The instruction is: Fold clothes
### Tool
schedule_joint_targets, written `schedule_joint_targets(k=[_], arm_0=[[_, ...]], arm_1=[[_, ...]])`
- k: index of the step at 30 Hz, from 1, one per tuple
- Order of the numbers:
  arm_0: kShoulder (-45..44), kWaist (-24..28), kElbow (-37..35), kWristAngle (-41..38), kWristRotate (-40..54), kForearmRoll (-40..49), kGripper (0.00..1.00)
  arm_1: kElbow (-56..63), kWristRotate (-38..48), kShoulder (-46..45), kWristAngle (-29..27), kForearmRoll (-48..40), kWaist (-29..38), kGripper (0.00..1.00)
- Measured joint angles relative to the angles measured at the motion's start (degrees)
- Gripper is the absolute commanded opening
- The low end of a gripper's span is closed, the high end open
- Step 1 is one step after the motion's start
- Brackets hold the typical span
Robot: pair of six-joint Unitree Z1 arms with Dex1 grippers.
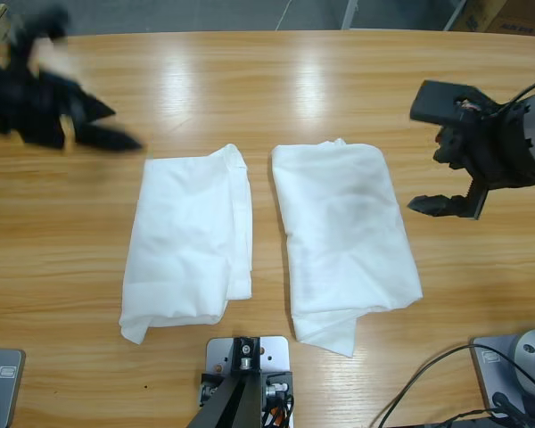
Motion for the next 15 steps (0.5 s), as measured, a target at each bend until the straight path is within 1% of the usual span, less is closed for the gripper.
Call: schedule_joint_targets(k=[2, 3, 5, 7, 9, 12, 15], arm_0=[[0.68, -0.25, -8.47, -4.12, -14.50, 6.98, 0.822], [1.52, -0.71, -12.63, -6.28, -19.45, 10.23, 0.816], [3.97, -1.89, -18.15, -10.96, -26.47, 14.85, 0.816], [6.63, -3.53, -19.93, -15.11, -30.74, 16.80, 0.821], [8.88, -4.61, -19.94, -19.52, -32.21, 17.64, 0.821], [11.81, -4.86, -18.30, -25.74, -31.26, 17.88, 0.821], [14.80, -3.39, -15.61, -30.35, -24.04, 17.92, 0.821]], arm_1=[[0.72, 3.72, -0.12, 3.61, 0.01, -2.24, 0.988], [1.56, 5.20, -0.27, 5.80, -0.05, -3.91, 0.987], [4.35, 7.64, -1.14, 10.40, -0.93, -7.97, 0.982], [7.84, 9.94, -2.13, 14.82, -2.69, -12.66, 0.982], [11.89, 12.30, -3.01, 17.63, -5.32, -16.77, 0.982], [18.08, 15.88, -4.62, 19.54, -10.54, -21.28, 0.972], [21.47, 18.58, -5.38, 20.73, -14.29, -23.82, 0.955]])
